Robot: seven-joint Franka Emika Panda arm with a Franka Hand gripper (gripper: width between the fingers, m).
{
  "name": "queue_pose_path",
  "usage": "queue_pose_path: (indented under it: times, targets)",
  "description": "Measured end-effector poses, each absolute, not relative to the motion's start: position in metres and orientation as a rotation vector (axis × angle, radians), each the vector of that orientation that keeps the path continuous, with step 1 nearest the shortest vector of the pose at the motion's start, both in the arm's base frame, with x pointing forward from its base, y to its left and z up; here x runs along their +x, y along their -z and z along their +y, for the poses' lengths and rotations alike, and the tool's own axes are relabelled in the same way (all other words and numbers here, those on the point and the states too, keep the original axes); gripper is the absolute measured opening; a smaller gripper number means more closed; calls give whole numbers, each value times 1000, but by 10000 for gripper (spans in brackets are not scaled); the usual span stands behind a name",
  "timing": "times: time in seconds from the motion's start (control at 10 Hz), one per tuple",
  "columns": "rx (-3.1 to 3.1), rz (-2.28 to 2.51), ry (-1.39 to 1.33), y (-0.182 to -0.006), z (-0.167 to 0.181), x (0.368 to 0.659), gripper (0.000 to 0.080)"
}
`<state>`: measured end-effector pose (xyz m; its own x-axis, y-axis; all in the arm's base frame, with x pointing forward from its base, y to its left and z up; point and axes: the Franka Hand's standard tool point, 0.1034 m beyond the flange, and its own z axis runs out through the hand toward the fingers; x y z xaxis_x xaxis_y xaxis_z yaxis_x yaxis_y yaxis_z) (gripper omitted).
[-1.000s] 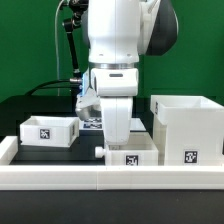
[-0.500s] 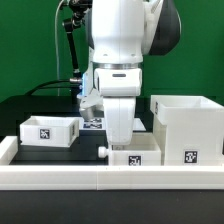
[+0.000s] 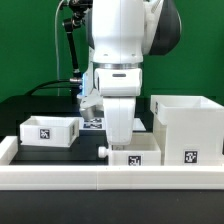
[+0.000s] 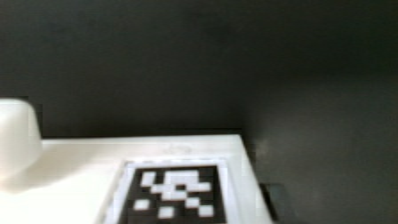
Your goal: Assemble drawer
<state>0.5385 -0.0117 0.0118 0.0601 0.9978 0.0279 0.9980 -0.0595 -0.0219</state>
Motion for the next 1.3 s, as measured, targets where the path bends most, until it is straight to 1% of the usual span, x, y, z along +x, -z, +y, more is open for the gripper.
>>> queue_pose_path:
  times: [0.5,1.1,1.3]
  targets:
    - [-2196,-2210,-24,-11,-5,536,44]
    - [-2220,-2189,-16,-11,7,539,44]
    - [-2206,-2220,5,-9,8,542,44]
